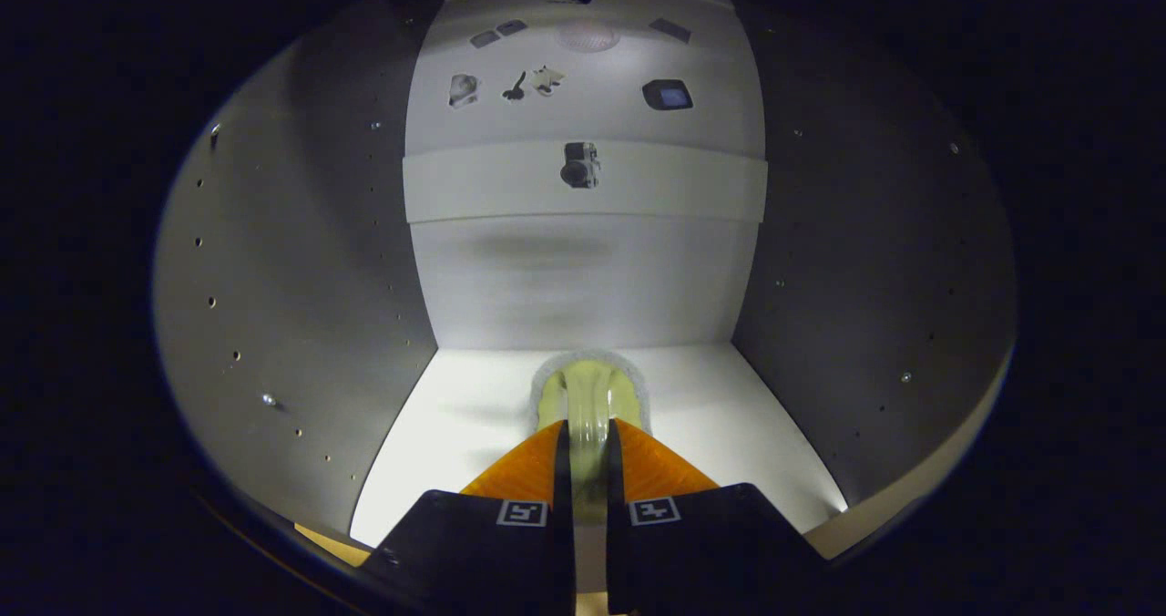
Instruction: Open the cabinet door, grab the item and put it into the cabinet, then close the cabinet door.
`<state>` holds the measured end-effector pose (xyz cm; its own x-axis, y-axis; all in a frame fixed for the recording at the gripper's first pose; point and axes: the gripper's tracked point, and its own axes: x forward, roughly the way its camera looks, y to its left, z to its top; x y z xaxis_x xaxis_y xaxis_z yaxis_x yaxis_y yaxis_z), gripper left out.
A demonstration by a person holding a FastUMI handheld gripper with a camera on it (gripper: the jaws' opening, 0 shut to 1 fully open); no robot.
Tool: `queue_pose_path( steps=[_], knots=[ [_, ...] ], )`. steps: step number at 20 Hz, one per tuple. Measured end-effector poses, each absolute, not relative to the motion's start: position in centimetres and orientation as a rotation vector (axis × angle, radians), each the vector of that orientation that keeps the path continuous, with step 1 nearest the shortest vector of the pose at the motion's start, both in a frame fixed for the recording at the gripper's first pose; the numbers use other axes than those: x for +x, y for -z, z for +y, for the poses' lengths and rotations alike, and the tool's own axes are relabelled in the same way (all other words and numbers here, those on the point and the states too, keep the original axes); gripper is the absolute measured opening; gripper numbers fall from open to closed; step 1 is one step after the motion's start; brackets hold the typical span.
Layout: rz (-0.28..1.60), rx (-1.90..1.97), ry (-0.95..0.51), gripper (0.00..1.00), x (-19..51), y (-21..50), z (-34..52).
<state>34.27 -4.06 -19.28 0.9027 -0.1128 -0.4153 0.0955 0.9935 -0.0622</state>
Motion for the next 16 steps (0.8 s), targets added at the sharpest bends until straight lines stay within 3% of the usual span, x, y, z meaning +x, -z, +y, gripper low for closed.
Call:
queue_pose_path(
  steps=[1,6,7,12,15,16],
  knots=[
    [0.423,-0.047,0.107,0.23,34.4,19.2,-4.1],
    [0.415,-0.028,0.1,0.23,35.4,20.0,-4.4],
    [0.413,-0.028,0.1,0.3,35.6,20.1,-4.5],
    [0.423,-0.024,0.091,0.29,35.6,20.5,-4.5],
    [0.34,-0.026,0.077,0.53,34.6,17.5,-3.9],
    [0.309,-0.02,0.066,0.53,33.8,16.0,-3.5]
  ],
)
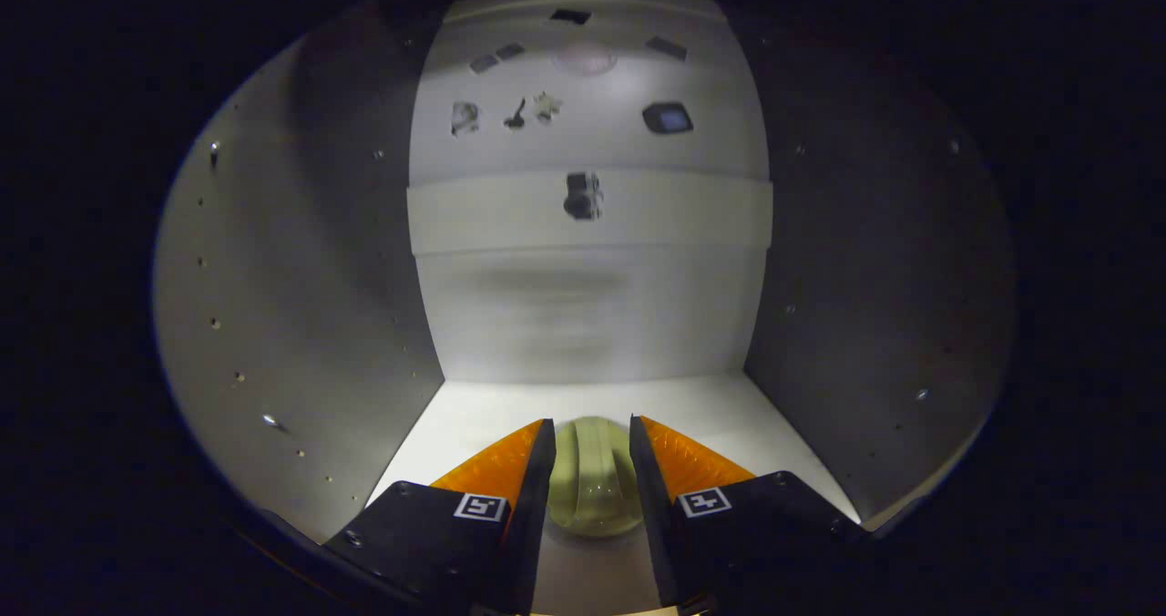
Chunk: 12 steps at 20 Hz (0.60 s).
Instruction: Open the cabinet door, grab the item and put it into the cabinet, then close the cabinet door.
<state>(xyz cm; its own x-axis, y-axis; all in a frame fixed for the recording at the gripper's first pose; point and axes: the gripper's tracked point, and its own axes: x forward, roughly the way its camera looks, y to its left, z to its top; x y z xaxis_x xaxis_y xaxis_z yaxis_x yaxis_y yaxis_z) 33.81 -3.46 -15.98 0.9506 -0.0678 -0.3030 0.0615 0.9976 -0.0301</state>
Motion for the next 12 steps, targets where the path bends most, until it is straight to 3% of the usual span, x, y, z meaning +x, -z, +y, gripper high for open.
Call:
queue_pose_path(
  steps=[1,5,12],
  knots=[
    [0.282,-0.014,0.06,0.58,32.7,14.6,-3.0],
    [0.205,-0.025,0.053,0.93,27.0,9.8,-1.8],
    [0.134,-0.059,0.046,0.99,16.6,6.2,-0.1]
  ],
)
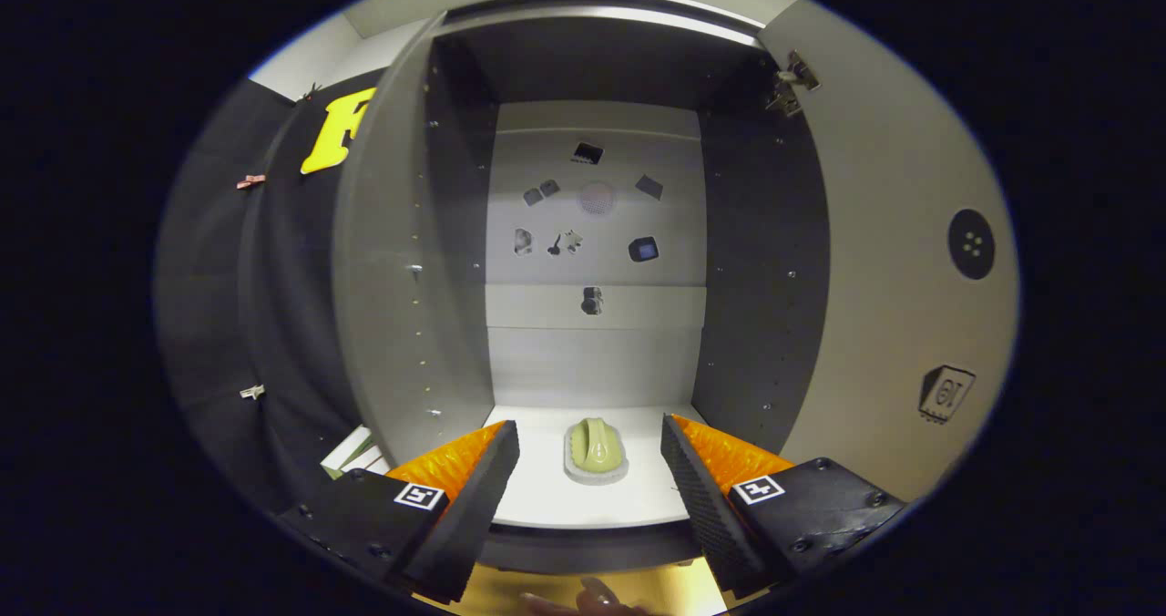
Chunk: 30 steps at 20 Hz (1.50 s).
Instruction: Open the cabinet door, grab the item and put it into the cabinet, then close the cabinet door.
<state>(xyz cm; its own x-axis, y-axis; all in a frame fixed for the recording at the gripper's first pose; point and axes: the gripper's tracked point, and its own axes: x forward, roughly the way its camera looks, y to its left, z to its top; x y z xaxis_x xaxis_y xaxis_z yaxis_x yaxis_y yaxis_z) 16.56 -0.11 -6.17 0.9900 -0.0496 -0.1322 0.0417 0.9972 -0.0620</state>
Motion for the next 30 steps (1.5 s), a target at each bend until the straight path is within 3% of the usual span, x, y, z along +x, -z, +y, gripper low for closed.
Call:
queue_pose_path(
  steps=[7,13,23,30],
  knots=[
    [0.008,-0.077,0.019,0.98,8.3,3.0,2.8],
    [-0.028,-0.034,0.157,0.98,-0.6,2.8,-0.1],
    [0.018,0.009,0.29,0.97,-13.8,2.5,-12.7],
    [-0.053,-0.046,0.267,0.96,-18.4,0.5,-21.3]
  ],
)
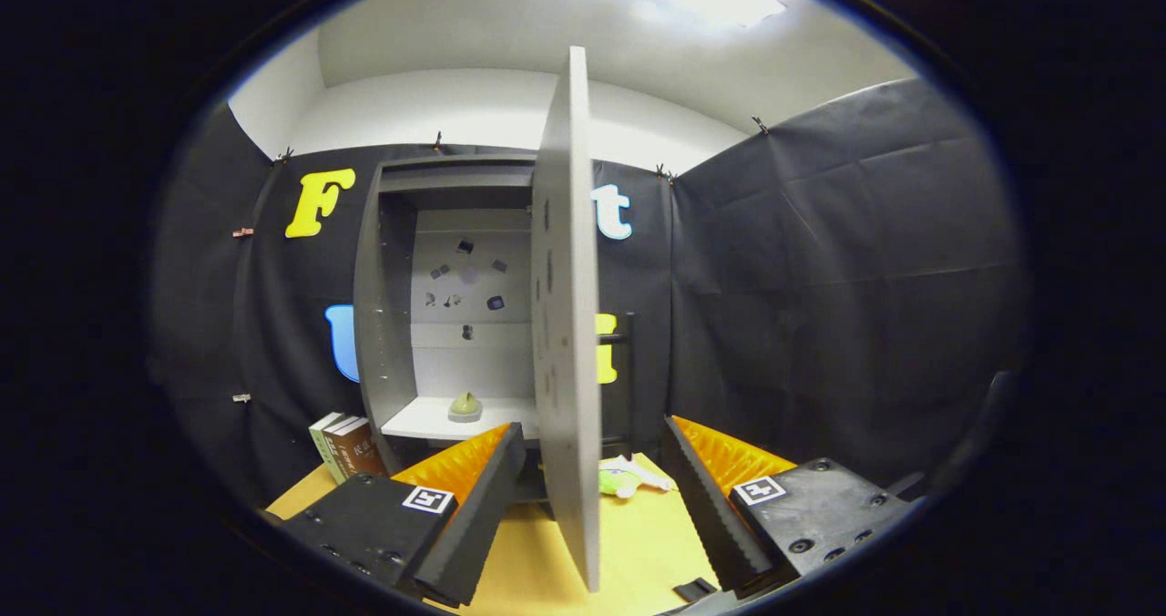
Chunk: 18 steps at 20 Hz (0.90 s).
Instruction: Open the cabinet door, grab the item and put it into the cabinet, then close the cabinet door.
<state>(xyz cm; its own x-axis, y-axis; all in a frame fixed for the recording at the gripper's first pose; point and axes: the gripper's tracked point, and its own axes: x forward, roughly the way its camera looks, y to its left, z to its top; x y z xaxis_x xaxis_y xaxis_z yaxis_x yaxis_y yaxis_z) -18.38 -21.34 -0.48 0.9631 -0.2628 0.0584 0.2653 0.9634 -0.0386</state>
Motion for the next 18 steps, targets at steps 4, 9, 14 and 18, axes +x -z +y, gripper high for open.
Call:
queue_pose_path(
  steps=[4,9,14,18],
  knots=[
    [-0.064,-0.04,0.231,0.96,-18.3,0.0,-25.2],
    [-0.073,-0.054,0.201,0.96,-16.2,-0.4,-28.9],
    [-0.074,-0.004,0.141,0.96,-13.3,-0.5,-29.8],
    [-0.066,0.008,0.129,0.95,-12.1,-0.3,-29.2]
  ],
)
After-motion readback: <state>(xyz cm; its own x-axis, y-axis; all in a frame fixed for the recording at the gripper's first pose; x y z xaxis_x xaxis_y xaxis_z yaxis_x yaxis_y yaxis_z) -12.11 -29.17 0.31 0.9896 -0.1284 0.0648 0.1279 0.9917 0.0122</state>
